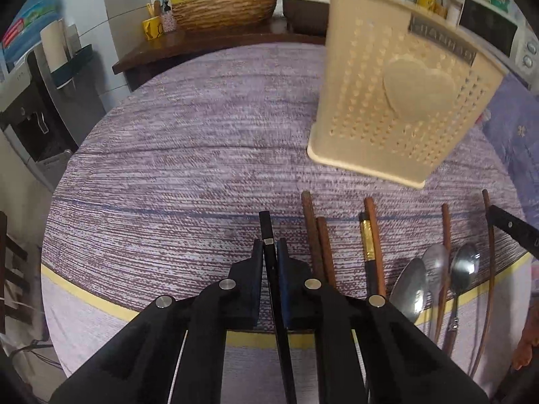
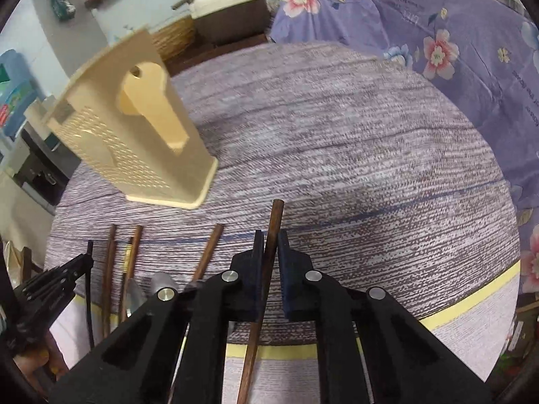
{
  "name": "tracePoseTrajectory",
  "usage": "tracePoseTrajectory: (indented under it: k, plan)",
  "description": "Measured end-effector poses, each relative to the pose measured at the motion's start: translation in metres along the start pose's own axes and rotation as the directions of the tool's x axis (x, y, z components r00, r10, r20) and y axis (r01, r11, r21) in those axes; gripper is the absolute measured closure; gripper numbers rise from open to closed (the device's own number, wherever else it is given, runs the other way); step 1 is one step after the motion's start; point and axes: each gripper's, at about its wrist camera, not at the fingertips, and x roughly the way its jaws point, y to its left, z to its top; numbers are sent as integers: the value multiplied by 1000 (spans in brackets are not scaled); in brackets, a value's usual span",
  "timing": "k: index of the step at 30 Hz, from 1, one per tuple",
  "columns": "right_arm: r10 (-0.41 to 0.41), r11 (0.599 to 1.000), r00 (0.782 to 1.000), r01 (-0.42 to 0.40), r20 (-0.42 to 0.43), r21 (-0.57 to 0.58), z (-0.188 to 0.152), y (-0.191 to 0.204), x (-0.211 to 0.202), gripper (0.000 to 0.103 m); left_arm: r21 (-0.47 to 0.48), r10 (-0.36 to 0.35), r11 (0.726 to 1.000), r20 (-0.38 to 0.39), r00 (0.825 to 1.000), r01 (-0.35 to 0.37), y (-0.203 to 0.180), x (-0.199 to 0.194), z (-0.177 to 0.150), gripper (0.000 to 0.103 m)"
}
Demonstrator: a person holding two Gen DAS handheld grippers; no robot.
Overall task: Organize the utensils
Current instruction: 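Grasp a black chopstick with the left tool while the right tool grasps a brown chopstick, then carry both chopsticks over the cream holder and drop them in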
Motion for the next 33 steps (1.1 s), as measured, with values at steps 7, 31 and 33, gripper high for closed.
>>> tracePoseTrajectory:
  k: [7,31,33]
  plan:
    - [60,992,980,-37,189,-122,13,17,-76,95,-38,-69,996,164,984,76,16,-67,14,94]
    - [123,978,915,-46,384,-205,62,3,-176,95,-79,-25,995,421,907,64,48,-166,52,95]
    - [123,977,904,-38,410,-210,77,9,-185,95,-84,-9,995,460,888,54,49,-180,67,95]
